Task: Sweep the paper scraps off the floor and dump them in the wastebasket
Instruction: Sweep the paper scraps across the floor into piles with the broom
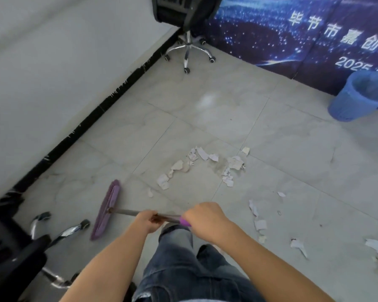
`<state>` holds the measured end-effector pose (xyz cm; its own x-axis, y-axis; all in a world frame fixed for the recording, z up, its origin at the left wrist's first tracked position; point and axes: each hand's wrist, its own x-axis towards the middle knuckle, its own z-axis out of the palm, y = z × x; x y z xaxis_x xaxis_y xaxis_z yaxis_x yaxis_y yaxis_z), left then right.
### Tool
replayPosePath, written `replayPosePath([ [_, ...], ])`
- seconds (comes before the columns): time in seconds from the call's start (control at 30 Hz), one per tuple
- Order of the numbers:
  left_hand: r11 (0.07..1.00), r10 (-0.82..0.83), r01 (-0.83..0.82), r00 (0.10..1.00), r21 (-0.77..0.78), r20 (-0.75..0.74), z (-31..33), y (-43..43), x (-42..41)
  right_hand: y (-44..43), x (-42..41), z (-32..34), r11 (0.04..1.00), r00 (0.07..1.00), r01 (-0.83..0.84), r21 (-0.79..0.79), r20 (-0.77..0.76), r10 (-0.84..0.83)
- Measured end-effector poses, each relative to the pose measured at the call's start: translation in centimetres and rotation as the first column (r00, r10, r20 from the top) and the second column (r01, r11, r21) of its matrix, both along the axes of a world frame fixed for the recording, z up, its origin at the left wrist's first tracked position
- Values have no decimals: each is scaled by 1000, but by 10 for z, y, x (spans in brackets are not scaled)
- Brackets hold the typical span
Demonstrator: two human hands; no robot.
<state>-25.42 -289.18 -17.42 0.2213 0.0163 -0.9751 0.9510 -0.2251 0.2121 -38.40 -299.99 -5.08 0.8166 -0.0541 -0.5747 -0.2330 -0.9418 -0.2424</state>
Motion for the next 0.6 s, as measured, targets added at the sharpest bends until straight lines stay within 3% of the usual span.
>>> replayPosePath([
  [0.07,1000,-15,14,1000,-23,-23,-1,-5,-14,-13,-14,2,999,999,-12,-33,-31,11],
  [0.23,972,120,-147,982,-186,-148,10,-69,-61,-85,-47,46,972,993,17,-236,-111,-44],
  [0.4,855,161,-297,931,-425,-328,57,-160,-99,-152,-72,126,841,990,103,-531,-28,-139],
  [0.6,769,56,-239,949,-593,-310,108,-207,-100,-177,-80,176,801,993,105,-589,21,-115],
])
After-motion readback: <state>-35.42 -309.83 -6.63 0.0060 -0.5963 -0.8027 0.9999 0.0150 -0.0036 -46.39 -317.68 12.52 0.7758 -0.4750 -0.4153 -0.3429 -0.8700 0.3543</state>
